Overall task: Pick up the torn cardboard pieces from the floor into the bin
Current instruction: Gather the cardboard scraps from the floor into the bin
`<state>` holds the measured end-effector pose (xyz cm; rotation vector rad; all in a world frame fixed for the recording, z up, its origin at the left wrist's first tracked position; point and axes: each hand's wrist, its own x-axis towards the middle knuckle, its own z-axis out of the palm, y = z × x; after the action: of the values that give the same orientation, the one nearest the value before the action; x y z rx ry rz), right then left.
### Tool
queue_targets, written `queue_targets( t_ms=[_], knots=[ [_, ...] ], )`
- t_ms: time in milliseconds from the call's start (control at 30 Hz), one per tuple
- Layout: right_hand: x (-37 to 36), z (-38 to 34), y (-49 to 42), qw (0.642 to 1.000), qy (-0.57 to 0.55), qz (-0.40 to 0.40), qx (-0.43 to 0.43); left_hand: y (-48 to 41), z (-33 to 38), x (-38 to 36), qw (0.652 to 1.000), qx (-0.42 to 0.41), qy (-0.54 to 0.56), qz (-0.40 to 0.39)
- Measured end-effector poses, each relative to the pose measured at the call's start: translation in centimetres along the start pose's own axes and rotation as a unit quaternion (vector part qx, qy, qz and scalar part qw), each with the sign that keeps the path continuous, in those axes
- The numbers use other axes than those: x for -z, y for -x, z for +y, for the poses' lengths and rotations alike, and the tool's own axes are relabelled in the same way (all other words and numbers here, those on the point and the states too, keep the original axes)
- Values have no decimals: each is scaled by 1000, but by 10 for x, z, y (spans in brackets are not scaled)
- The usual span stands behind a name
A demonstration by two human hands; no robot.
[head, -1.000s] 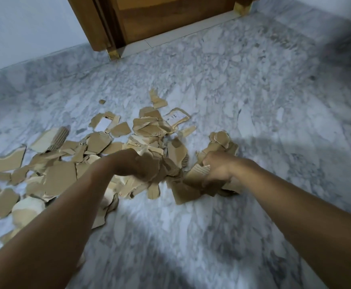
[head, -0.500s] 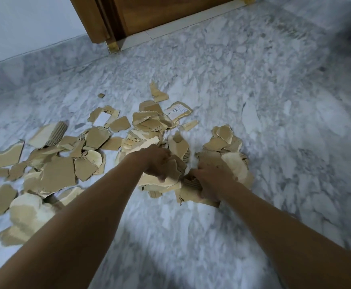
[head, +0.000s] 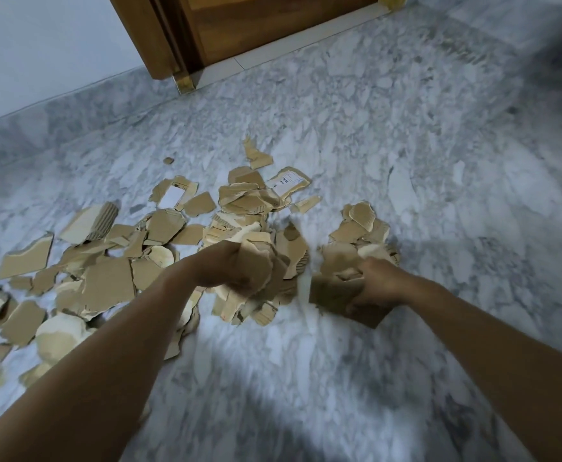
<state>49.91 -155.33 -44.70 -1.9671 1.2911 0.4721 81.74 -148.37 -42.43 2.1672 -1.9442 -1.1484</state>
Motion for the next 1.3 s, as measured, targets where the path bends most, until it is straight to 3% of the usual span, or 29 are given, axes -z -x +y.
queue_targets(
  t_ms=[167,333,500,667,900,1033,1167,1300],
  knots=[
    [40,-2,4,998,-39,24,-52,25,-12,1,994,72,-9,-77],
    [32,-17,-15,989,-93,51,-99,22,6,-33,985,73,-79,-133],
    [-14,-23,-30,985,-54,124,-103,13,2,-66,992,39,-95,-69],
    [-25,-17,-30,984,-54,165,-45,13,-9,-72,991,63,-66,-98],
    [-28,-17,-12,993,-88,77,32,21,-18,-71,992,68,-26,-102],
    [-1,2,-1,978,-172,106,46,19,-7,-54,999,36,16,-32],
    [44,43,9,983,-139,111,-40,0,30,-16,999,2,34,14],
    [59,82,26,989,-93,44,-110,-34,71,-10,998,-34,-29,-44]
  ],
)
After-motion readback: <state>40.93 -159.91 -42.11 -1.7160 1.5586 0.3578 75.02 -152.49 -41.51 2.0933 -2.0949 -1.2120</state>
